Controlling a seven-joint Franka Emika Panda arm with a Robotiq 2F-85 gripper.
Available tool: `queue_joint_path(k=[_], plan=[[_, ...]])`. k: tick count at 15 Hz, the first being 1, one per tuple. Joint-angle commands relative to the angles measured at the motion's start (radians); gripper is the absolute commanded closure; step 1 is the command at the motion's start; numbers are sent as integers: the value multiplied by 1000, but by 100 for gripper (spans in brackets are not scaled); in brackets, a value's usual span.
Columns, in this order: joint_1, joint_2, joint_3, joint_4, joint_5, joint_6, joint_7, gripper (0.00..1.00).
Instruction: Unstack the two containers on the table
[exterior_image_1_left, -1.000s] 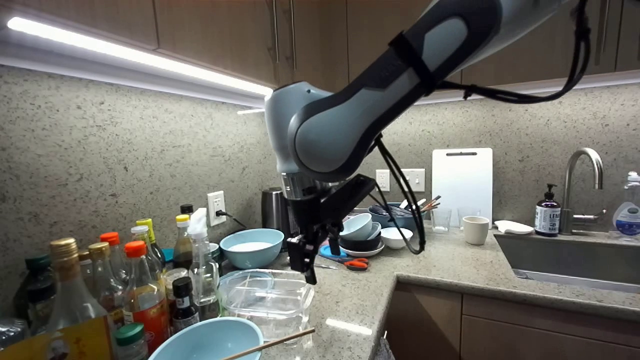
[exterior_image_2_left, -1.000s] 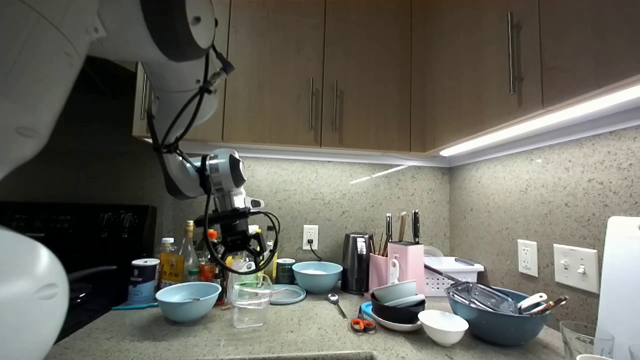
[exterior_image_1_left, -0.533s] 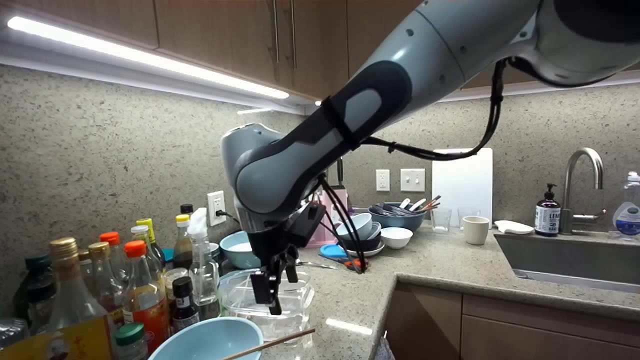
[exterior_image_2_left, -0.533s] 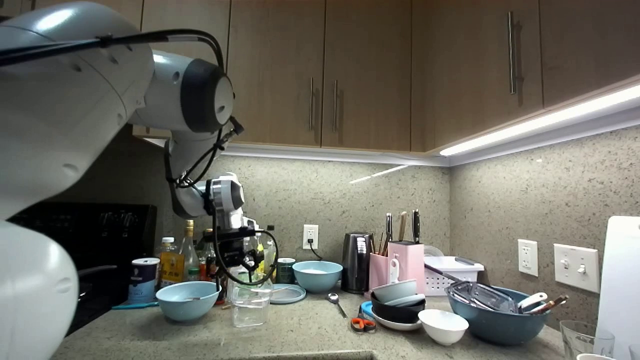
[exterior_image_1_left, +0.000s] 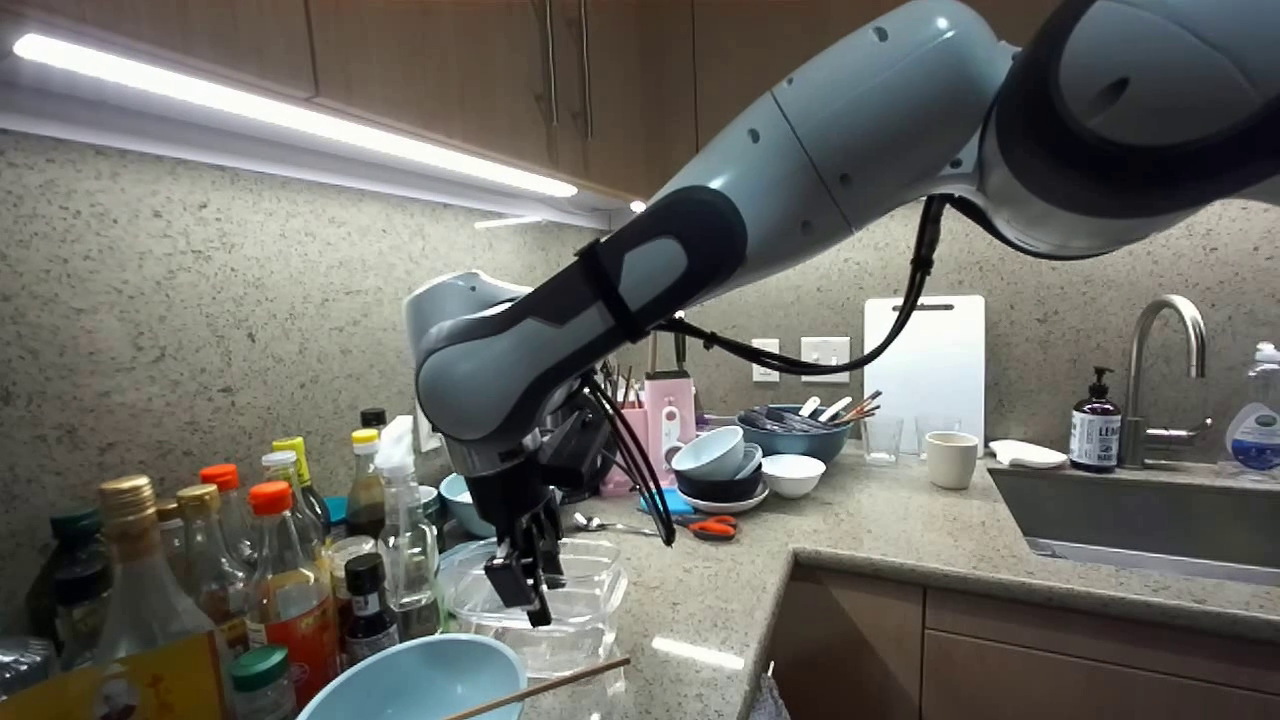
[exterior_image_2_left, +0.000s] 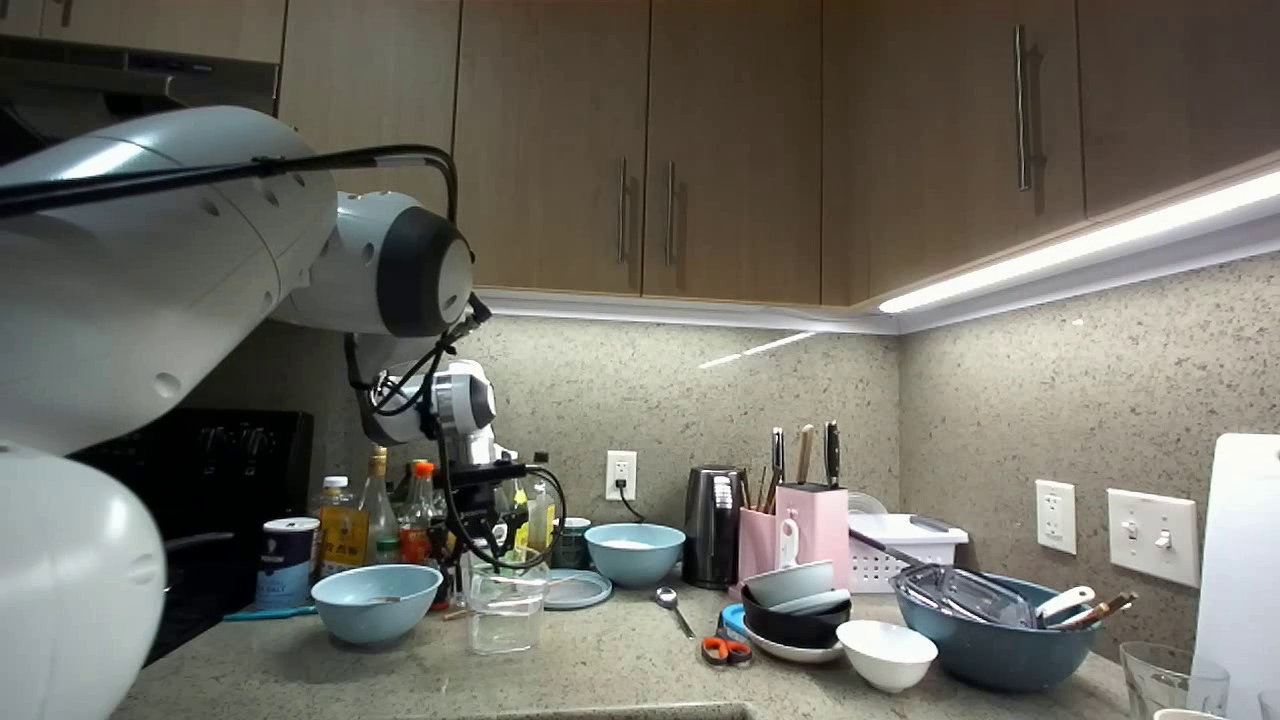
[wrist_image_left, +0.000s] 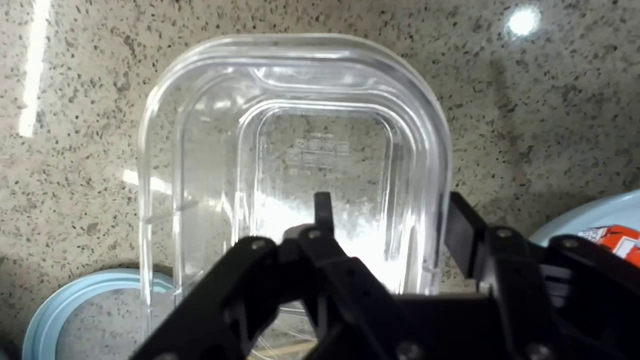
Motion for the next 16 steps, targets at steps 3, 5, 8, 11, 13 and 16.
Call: queue_joint_path(k=[3,5,8,11,13,16], plan=[[44,31,-42,104,-22,-48,-20,85],[56,20,-53,108,-25,-45,-8,96],[68,5,-66,105,-32,-44,10,98],[86,-18,-87,91,-41,-48,42,95],[99,-44,-105,72,-53,-48,79,95],[117,-82,-131,49,-82,-43,135,95]])
